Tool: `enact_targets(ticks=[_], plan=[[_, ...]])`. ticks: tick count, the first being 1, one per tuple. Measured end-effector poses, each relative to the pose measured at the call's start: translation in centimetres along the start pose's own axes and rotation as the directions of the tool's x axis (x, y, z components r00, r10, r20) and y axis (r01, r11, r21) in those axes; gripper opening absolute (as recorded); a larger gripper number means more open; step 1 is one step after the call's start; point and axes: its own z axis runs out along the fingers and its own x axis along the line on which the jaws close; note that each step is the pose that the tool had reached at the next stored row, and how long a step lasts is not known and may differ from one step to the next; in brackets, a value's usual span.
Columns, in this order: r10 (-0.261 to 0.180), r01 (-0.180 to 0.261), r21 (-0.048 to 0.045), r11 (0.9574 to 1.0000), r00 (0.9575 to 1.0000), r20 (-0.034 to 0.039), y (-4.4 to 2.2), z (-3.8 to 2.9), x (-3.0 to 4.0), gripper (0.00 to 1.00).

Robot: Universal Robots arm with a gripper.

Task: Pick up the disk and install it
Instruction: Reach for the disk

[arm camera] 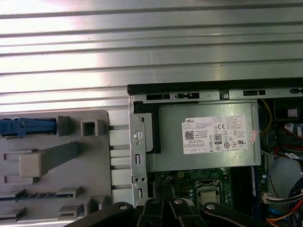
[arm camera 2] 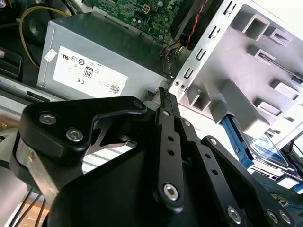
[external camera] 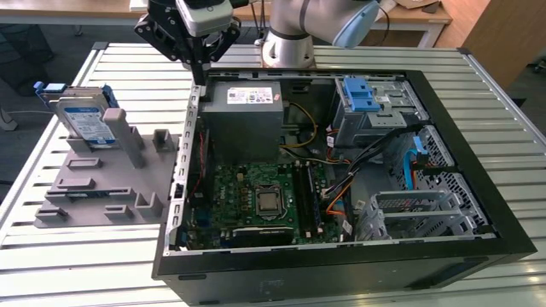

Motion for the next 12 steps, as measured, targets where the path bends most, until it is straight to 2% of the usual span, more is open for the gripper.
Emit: enact_targets(ticks=[8, 12], plan=[[0.0, 0.0, 0.0, 1.0, 1.0, 0.0, 0.0, 0.0, 0.07, 0.11], [0.0, 0.0, 0.0001, 1.0, 1.0, -0.0001, -0.02, -0.01, 0.32, 0.11]])
